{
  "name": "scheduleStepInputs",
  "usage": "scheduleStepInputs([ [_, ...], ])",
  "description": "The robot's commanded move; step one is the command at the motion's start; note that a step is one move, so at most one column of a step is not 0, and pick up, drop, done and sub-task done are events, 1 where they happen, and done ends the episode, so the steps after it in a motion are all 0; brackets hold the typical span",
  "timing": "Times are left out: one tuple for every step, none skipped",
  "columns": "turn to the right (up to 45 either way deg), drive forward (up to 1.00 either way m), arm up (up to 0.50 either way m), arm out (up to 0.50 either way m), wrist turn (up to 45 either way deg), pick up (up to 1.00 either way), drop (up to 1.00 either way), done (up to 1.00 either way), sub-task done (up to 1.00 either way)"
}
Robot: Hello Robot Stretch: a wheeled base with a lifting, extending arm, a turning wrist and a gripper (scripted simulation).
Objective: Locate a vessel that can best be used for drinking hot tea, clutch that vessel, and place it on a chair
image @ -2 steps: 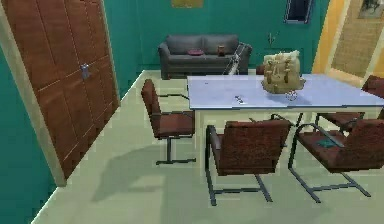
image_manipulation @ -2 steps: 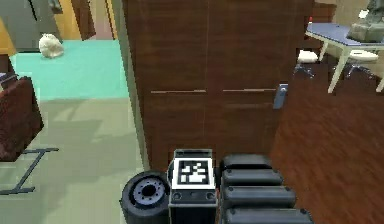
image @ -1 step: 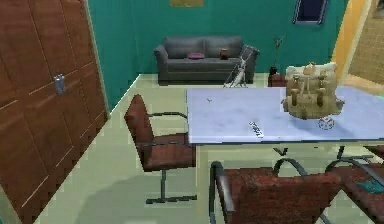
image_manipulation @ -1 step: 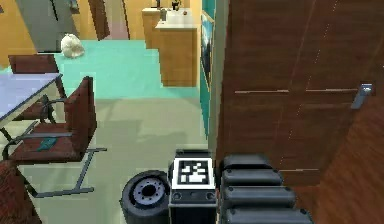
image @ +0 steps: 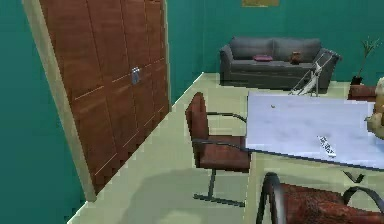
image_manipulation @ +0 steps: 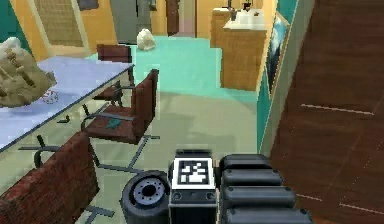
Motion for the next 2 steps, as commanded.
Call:
scheduleStepInputs([
  [0.0,0.65,0.0,0.0,0.0,0.0,0.0,0.0,0.0],
  [0.0,0.0,0.0,0.46,0.0,0.0,0.0,0.0,0.0],
])
